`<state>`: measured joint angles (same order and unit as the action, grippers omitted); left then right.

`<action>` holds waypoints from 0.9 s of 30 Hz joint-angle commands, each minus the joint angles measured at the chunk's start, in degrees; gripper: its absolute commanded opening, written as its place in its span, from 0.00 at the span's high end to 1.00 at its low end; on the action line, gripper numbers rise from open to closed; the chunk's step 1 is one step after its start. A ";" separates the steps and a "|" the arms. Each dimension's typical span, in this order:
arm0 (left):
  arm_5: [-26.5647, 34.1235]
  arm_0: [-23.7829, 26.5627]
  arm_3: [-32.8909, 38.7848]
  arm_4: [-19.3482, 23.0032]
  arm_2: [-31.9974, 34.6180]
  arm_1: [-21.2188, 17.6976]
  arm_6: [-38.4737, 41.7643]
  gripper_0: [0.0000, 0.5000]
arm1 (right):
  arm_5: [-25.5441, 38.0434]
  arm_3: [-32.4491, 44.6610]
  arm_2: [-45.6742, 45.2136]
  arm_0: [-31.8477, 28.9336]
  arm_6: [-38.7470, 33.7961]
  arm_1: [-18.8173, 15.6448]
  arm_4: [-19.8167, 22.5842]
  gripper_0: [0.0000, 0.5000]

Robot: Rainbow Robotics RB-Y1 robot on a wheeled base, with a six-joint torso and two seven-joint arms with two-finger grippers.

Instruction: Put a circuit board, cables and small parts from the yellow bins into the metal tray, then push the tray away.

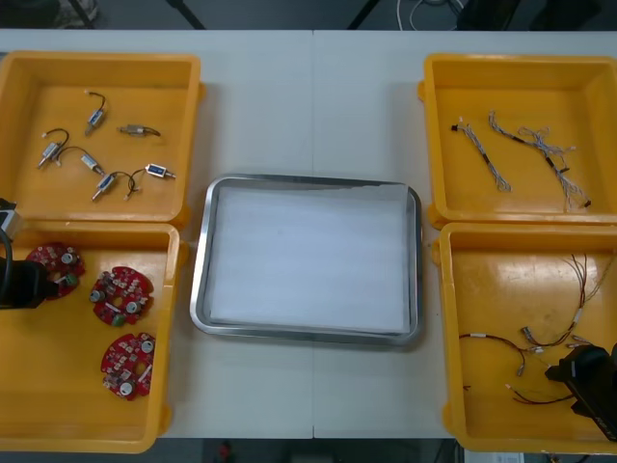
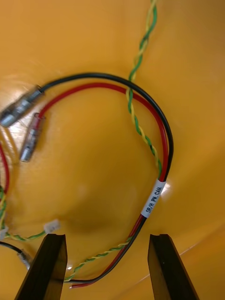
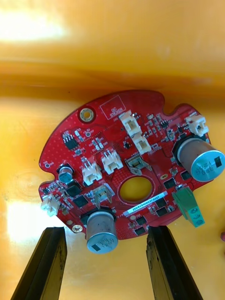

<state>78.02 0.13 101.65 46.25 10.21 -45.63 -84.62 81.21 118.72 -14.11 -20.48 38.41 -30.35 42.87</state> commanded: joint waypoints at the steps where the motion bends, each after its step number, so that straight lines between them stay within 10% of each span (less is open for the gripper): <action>1: -1.20 -0.83 0.04 -0.99 -1.07 -2.45 -1.68 0.05 | -0.53 0.11 1.01 -1.85 -1.84 0.74 -0.42 0.00; 7: -1.37 -0.83 0.04 -1.25 -1.07 -2.45 -1.24 0.18 | -1.05 -1.47 1.28 -1.93 -1.41 0.74 -0.51 0.00; 11: -1.37 -0.83 0.13 -1.25 -1.07 -2.36 -1.33 1.00 | -1.67 -1.91 1.28 -1.93 -1.41 0.74 -0.60 0.00; 19: -1.29 -0.92 0.13 -1.08 -0.98 -2.27 -1.60 1.00 | -2.64 -1.91 1.28 -1.93 -1.58 0.74 -1.57 0.00; 25: 2.84 -0.92 1.80 -0.37 2.01 -2.27 -2.48 1.00 | -2.64 -1.91 1.28 -2.20 -1.76 0.74 -1.65 0.18; 27: 6.54 -0.83 3.82 -0.11 4.30 -2.27 -2.65 1.00 | -2.64 -2.00 1.28 -2.29 -1.67 0.74 -1.65 0.45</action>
<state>80.43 0.13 102.08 45.61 10.43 -45.66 -84.62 79.81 117.26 -13.81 -20.87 38.41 -30.32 42.30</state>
